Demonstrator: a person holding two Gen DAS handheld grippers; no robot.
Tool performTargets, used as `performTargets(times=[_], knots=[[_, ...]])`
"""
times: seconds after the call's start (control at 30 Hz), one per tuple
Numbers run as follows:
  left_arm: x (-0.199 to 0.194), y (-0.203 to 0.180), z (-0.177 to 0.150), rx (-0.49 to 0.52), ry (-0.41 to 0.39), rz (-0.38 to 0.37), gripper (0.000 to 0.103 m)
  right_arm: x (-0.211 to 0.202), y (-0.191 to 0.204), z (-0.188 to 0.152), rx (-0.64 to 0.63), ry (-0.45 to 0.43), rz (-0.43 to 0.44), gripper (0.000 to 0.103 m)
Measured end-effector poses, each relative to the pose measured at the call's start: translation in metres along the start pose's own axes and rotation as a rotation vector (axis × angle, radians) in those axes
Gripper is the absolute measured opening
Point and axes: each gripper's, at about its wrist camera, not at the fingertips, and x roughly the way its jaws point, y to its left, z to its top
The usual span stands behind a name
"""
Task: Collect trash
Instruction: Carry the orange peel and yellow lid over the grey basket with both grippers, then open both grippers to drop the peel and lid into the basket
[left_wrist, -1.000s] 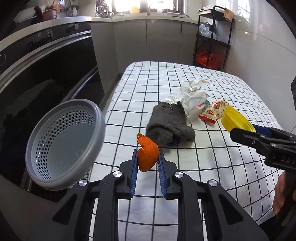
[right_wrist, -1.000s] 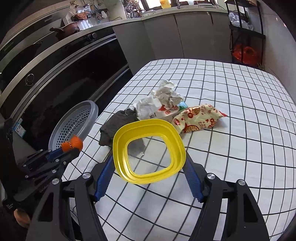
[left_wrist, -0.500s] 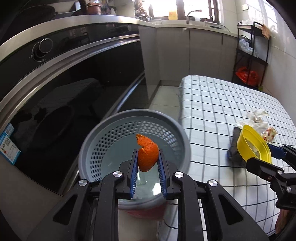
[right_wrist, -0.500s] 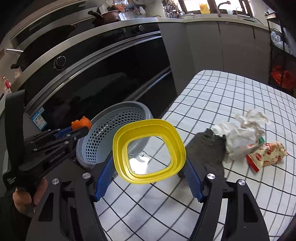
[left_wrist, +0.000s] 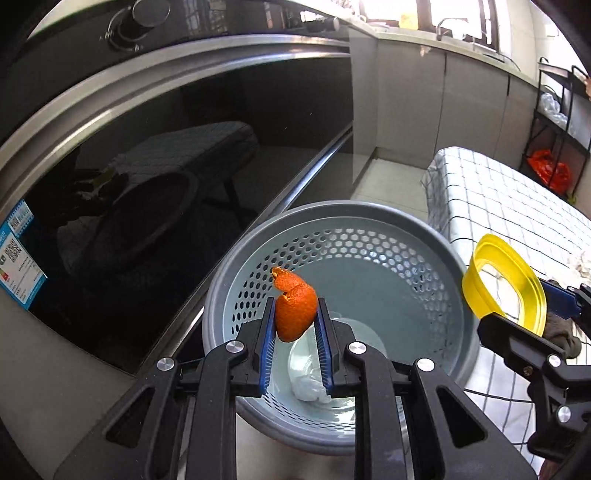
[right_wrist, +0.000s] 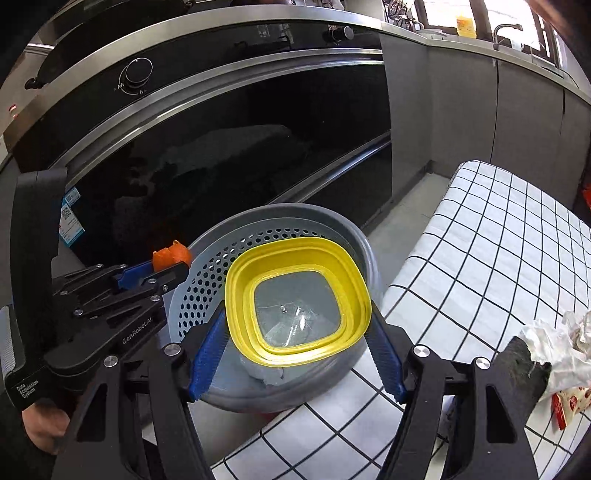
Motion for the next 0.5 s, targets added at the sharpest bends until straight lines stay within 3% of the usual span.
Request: performTargets(times=[0.5], knots=[[0.042,-0.001,-0.002,-0.038,0.147,-0.030,0.023,0.046,0.001,0.006,0.020,0.096,-0.020,0.068]])
